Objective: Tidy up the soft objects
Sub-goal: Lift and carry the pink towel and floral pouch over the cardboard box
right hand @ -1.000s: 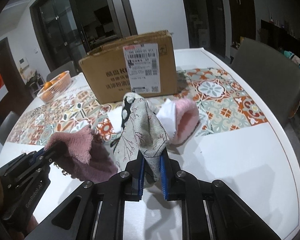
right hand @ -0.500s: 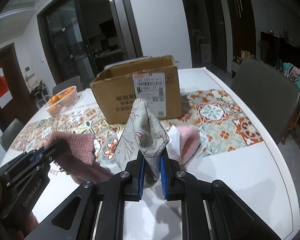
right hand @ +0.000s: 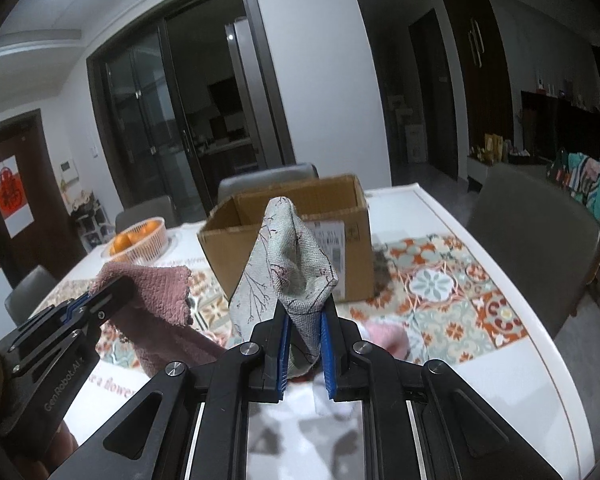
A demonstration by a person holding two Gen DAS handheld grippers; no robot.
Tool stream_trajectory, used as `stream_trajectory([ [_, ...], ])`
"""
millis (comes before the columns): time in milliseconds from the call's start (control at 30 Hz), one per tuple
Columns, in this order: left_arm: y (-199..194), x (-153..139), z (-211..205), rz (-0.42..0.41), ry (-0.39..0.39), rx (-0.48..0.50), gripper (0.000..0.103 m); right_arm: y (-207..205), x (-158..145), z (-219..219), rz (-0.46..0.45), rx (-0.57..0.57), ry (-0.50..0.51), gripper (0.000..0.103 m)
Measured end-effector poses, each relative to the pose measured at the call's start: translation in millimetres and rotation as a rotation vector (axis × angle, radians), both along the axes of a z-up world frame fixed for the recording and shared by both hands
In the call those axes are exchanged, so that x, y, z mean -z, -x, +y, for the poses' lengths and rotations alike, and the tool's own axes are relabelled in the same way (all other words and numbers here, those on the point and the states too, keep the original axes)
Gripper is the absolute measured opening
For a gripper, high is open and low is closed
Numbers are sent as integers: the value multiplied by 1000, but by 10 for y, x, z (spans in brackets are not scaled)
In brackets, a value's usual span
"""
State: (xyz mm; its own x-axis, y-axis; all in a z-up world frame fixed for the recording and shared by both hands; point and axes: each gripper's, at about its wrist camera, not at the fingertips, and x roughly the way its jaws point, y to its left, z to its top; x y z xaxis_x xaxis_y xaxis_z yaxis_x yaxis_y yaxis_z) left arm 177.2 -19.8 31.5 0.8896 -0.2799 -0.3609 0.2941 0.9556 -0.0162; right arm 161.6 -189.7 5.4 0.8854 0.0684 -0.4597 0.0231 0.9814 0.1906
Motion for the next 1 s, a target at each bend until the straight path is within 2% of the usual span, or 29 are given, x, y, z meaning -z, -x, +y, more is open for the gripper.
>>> stream_trajectory([
  [533, -194, -465, 10, -150, 30, -3, 9, -233, -425, -55, -148, 21, -5, 15],
  [1000, -474, -679, -25, -232, 37, 12, 9, -533, -646, -112, -219, 27, 31, 15],
])
